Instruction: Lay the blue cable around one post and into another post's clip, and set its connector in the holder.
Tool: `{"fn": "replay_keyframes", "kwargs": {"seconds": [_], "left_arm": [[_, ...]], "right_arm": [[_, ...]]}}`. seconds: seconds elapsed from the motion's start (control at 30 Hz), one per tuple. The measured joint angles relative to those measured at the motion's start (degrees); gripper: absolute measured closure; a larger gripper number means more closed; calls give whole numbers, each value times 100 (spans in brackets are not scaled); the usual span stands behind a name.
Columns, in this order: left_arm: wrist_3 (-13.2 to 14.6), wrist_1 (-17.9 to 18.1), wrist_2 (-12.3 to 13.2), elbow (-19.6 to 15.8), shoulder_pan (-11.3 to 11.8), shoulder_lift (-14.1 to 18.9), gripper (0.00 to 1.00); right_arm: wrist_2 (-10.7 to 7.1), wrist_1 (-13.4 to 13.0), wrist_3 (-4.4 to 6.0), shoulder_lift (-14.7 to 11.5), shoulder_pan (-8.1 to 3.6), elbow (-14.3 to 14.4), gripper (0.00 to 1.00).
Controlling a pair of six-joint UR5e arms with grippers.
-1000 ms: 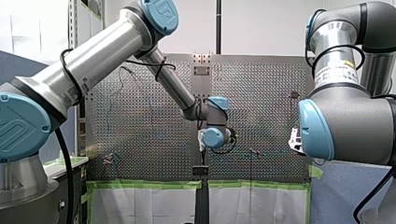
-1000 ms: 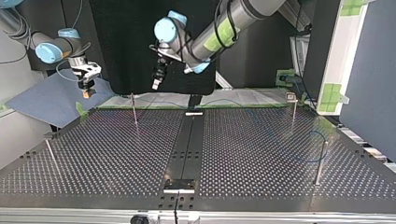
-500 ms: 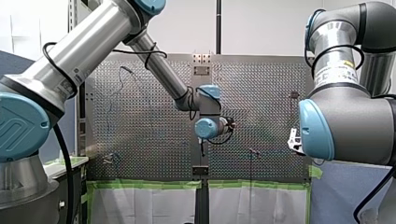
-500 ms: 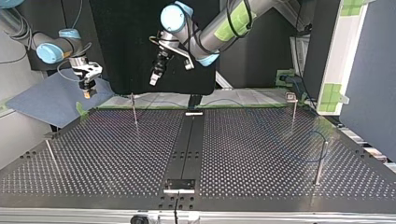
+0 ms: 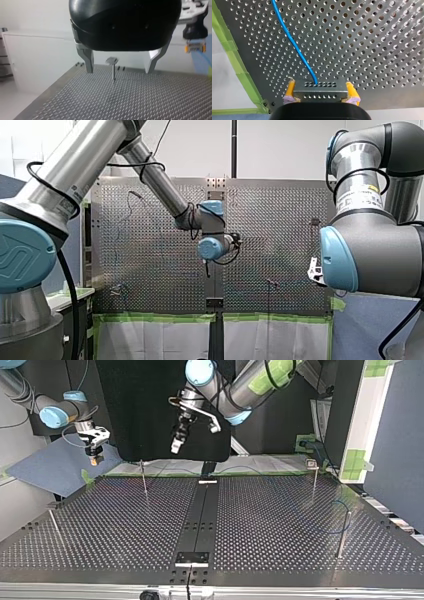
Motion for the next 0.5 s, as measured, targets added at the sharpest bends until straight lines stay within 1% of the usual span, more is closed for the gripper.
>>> {"fn": "replay_keyframes", "kwargs": {"seconds": [0.17, 0.27, 0.37, 0.5], "left_arm": [[40, 259, -261, -263, 136, 262, 0], [41, 396, -355, -400, 221, 399, 0], [28, 527, -332, -531, 331, 532, 0], [10, 708, -187, -712, 506, 712, 0]], "right_arm": [[0, 3, -2, -1, 11, 0, 100], [0, 4, -3, -1, 14, 0, 100], [0, 6, -4, -2, 19, 1, 100], [0, 7, -7, -1, 29, 1, 100]]}}
